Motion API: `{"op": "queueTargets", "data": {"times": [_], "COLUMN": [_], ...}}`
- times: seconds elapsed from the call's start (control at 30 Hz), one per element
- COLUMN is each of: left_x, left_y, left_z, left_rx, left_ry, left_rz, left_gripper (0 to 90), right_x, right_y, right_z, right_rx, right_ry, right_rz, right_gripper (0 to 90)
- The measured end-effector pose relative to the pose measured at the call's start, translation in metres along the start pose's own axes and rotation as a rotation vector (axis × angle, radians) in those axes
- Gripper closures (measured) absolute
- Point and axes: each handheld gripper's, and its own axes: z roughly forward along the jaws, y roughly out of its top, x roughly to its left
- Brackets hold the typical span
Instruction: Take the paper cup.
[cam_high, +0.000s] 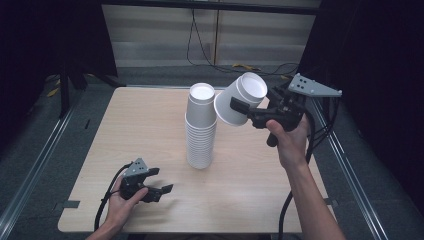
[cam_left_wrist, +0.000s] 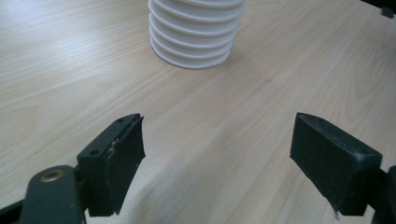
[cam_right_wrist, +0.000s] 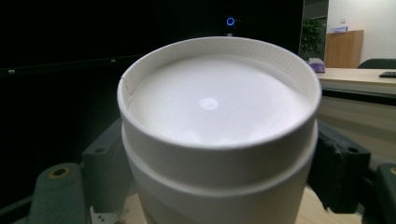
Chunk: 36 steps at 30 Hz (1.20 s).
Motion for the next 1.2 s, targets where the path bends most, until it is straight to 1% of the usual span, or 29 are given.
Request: {"op": "queueTargets", "data": {"times": [0.03,0.1,0.13,0.17,0.2,0.23,0.27,0.3,0.37,0.4,0.43,0.47,0.5,0.53,0.57,0.6,0.63,0.67,0.77,0.83,0.87,0.9,0.93,0.97,1.07,1.1,1.13,1.2], "left_x": [0.001,0.001,0.001,0.001,0.001,0.002,0.001,0.001,0.001,0.0,-0.001,-0.003,-0.006,-0.008,-0.008,-0.011,-0.011,-0.013,-0.014,-0.013,-0.013,-0.011,-0.011,-0.01,-0.01,-0.01,-0.01,-0.012], "left_y": [0.001,0.001,0.001,0.001,0.001,0.002,0.003,0.003,0.004,0.006,0.007,0.01,0.014,0.016,0.016,0.021,0.021,0.025,0.03,0.033,0.033,0.035,0.035,0.037,0.039,0.04,0.041,0.045], "left_z": [0.0,-0.001,-0.001,0.0,0.0,0.001,0.001,0.001,0.001,0.0,0.0,-0.001,-0.001,-0.001,-0.001,0.0,0.0,0.0,0.001,0.002,0.002,0.005,0.005,0.009,0.012,0.013,0.014,0.014], "left_rx": [-0.005,-0.006,-0.009,-0.013,-0.013,-0.013,-0.019,-0.02,-0.024,-0.028,-0.025,-0.016,-0.007,-0.008,-0.008,-0.022,-0.022,-0.027,-0.041,-0.057,-0.057,-0.049,-0.049,-0.044,-0.041,-0.047,-0.053,-0.061], "left_ry": [0.008,0.004,0.002,-0.003,-0.003,-0.003,-0.004,-0.004,0.0,-0.006,-0.015,-0.024,-0.018,-0.019,-0.019,-0.046,-0.046,-0.05,-0.073,-0.079,-0.079,-0.075,-0.075,-0.074,-0.076,-0.078,-0.081,-0.083], "left_rz": [-0.002,-0.008,-0.014,-0.024,-0.024,-0.025,-0.036,-0.032,-0.028,-0.028,-0.019,0.011,0.056,0.074,0.074,0.076,0.076,0.087,0.065,0.049,0.049,0.044,0.044,0.036,0.04,0.037,0.039,0.043], "left_gripper": [15.6,15.6,15.6,15.6,15.6,15.6,15.6,15.6,15.6,15.6,15.6,15.6,15.6,15.6,15.6,15.6,15.7,15.7,15.7,15.9,15.9,16.0,16.1,16.1,16.2,16.2,16.2,16.2], "right_x": [0.001,0.002,0.002,0.003,0.003,0.003,0.003,0.002,0.002,0.002,0.002,0.002,0.003,0.004,0.005,0.006,0.006,0.008,0.008,0.009,0.009,0.008,0.008,0.009,0.01,0.011,0.011,0.011], "right_y": [-0.004,-0.009,-0.009,-0.016,-0.016,-0.024,-0.029,-0.034,-0.037,-0.042,-0.046,-0.055,-0.057,-0.06,-0.064,-0.067,-0.067,-0.074,-0.084,-0.091,-0.091,-0.098,-0.098,-0.103,-0.108,-0.113,-0.113,-0.116], "right_z": [-0.003,-0.006,-0.006,-0.01,-0.01,-0.013,-0.013,-0.014,-0.014,-0.014,-0.014,-0.015,-0.015,-0.015,-0.015,-0.015,-0.015,-0.015,-0.015,-0.014,-0.014,-0.014,-0.014,-0.012,-0.009,-0.007,-0.007,-0.004], "right_rx": [0.012,0.023,0.023,0.012,0.012,0.017,0.028,0.047,0.055,0.06,0.065,0.076,0.084,0.091,0.097,0.105,0.105,0.12,0.133,0.135,0.135,0.137,0.137,0.155,0.168,0.191,0.191,0.212], "right_ry": [-0.001,0.0,0.0,0.001,0.001,0.003,0.004,0.005,0.004,0.006,0.007,0.011,0.013,0.017,0.02,0.02,0.02,0.025,0.031,0.021,0.021,0.021,0.021,0.023,0.028,0.033,0.033,0.031], "right_rz": [0.001,0.002,0.002,0.001,0.001,0.01,0.018,0.019,0.021,0.03,0.033,0.043,0.047,0.05,0.053,0.054,0.054,0.06,0.074,0.086,0.086,0.104,0.104,0.103,0.105,0.105,0.105,0.102], "right_gripper": [20.5,20.5,20.5,20.5,20.5,20.5,20.5,20.6,20.5,20.5,20.6,20.5,20.6,20.6,20.5,20.6,20.6,20.5,20.5,20.5,20.5,20.5,20.5,20.6,20.5,20.5,20.5,20.5]}}
